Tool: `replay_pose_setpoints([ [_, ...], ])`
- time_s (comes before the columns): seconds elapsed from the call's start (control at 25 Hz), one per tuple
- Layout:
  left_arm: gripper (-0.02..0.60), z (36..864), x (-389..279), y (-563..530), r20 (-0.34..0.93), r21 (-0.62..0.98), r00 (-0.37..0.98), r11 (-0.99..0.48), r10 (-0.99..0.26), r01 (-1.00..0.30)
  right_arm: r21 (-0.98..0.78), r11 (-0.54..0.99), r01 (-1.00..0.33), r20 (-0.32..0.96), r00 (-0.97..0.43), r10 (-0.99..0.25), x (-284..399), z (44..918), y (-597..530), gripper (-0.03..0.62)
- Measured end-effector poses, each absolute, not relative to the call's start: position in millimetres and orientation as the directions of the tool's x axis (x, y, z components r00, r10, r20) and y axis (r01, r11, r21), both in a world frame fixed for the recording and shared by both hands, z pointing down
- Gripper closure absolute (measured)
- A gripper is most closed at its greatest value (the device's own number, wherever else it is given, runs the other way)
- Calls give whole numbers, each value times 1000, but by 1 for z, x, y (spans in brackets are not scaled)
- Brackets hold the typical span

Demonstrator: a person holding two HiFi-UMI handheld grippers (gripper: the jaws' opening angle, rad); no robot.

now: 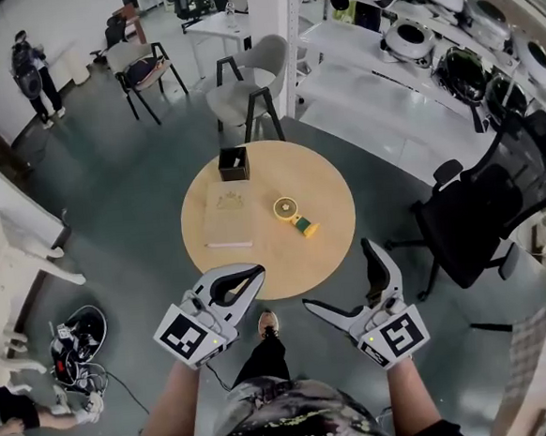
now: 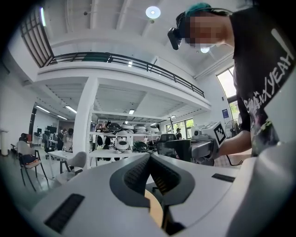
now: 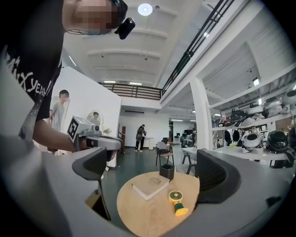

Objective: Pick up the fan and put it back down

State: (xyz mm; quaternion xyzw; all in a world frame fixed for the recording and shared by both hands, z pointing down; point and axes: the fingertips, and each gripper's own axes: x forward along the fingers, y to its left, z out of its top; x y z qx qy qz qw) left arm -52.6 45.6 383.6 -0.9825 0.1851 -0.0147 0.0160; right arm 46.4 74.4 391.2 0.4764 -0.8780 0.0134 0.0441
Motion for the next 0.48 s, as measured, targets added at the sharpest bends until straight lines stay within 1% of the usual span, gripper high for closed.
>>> replay_pose_setpoints([
  [0.48, 568, 386, -57, -64, 21, 9, 943, -943, -333, -334, 13, 511, -859, 113, -507, -855, 39, 385, -32, 8],
])
